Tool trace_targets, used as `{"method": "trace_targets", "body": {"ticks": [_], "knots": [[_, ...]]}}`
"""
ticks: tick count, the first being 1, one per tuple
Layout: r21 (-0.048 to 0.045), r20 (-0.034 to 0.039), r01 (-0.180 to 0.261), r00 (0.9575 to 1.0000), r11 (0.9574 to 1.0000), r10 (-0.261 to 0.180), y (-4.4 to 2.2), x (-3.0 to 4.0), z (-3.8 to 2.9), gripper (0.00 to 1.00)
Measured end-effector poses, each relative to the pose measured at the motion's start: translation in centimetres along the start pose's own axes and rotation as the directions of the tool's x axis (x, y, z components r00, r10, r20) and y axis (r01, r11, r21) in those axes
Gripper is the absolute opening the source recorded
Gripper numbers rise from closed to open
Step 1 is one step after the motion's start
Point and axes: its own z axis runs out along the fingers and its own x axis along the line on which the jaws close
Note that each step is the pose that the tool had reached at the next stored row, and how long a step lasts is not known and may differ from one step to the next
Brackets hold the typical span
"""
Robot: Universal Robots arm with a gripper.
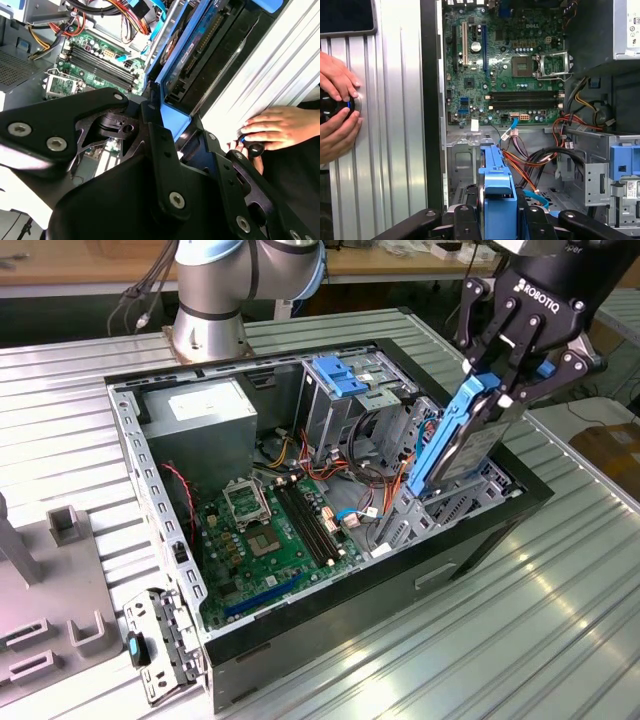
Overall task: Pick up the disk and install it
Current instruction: 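Insert the disk into the insertion slot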
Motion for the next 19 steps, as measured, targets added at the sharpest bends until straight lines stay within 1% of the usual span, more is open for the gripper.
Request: {"method": "trace_targets", "body": {"ticks": [7,15,19], "knots": [[-0.0017,0.0001,0.0,1.0,1.0,0.0,-0.13,0.08,0.31,0.37],[-0.0052,-0.0001,0.0,1.0,1.0,0.0,-0.25,0.14,1.25,0.37],[-0.0053,-0.0001,0.0,1.0,1.0,0.0,-0.24,0.15,1.5,0.37]]}}
